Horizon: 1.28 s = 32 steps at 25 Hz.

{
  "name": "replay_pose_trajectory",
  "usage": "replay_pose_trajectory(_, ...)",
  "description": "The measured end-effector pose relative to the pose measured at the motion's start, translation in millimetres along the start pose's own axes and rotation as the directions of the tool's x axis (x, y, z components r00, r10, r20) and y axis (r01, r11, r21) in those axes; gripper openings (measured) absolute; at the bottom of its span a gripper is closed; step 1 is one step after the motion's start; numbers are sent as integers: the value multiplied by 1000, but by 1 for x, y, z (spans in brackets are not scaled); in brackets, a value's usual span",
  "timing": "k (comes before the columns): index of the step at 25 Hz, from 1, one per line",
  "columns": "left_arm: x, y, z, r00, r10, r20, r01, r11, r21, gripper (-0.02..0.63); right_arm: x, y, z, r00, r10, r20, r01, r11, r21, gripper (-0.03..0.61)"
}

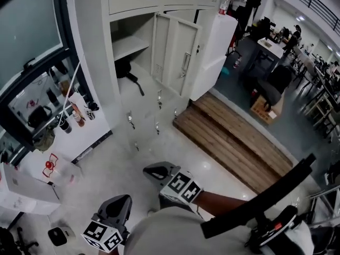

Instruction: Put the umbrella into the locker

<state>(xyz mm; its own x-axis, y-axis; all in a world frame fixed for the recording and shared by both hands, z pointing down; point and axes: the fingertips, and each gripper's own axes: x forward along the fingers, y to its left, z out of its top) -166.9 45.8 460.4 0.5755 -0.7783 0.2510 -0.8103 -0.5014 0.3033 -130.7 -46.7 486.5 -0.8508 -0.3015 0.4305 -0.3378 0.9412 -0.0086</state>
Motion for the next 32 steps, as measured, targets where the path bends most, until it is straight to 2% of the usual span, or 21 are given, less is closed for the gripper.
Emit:
replay_pose_trajectory(11, 14, -1, 2, 1000, -15, -8, 15, 1000, 1, 11, -2, 9, -4, 999, 32, -9, -32, 999, 0, 17)
replay_pose_trajectory(32, 41, 3, 8, 999, -41, -34, 40, 999, -30, 11, -2, -18, -12, 1000, 18, -24, -17, 1000, 13, 17)
